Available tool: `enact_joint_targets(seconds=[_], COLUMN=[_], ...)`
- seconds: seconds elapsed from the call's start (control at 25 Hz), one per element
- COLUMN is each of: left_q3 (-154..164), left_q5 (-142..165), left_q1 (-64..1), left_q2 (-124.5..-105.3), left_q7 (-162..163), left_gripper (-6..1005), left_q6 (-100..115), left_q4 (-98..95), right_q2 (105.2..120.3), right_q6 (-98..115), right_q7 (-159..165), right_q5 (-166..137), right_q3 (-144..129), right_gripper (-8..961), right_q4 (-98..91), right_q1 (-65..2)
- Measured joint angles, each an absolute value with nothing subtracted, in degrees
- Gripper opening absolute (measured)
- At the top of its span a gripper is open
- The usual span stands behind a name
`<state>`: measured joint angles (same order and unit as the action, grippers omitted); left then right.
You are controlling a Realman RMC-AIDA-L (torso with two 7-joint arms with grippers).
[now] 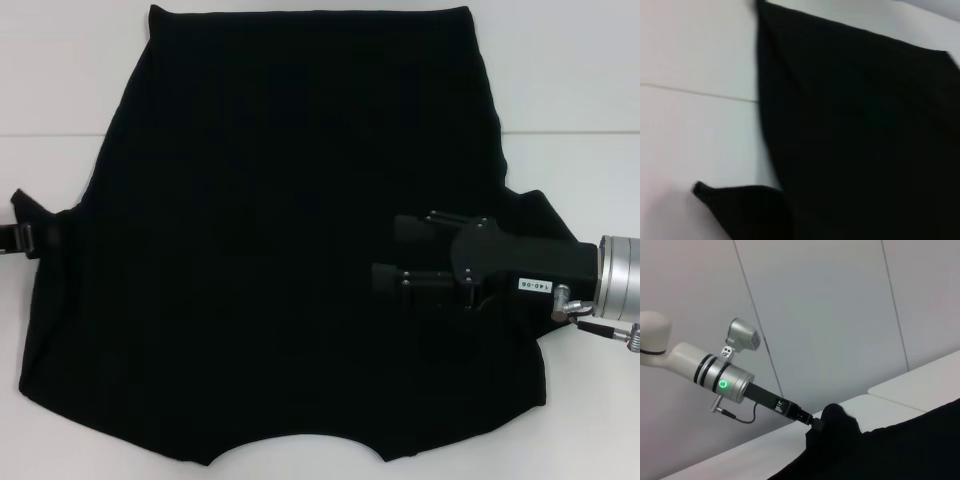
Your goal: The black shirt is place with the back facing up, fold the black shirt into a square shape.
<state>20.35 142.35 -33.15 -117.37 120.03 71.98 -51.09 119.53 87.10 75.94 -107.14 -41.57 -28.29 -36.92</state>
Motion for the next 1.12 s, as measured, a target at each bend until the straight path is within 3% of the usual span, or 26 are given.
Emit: enact_joint_targets(seconds=[0.52, 0.88, 1.12], left_q3=[20.46, 20.91, 21.25], left_q5=[134.58, 133.75, 134.2], left_q1=[-31.06, -30.94, -31.39], left_q2=[-118.1, -120.68, -121.05], left_q7=[97.73, 92.67, 94.43], left_gripper=[3, 3, 85], left_q6=[77.97, 80.07, 80.35], left_q4=[-46.55, -45.61, -45.09], right_q2=[119.53, 119.53, 119.37], right_q6=[87.35, 87.34, 87.23], right_q7=[75.93, 75.93, 76.28], right_q5=[-106.71, -106.7, -106.6], right_q3=[-41.57, -41.57, -41.55], right_gripper=[913, 912, 911], right_q4=[-28.1, -28.03, -28.15], right_q1=[-36.19, -36.2, -36.21])
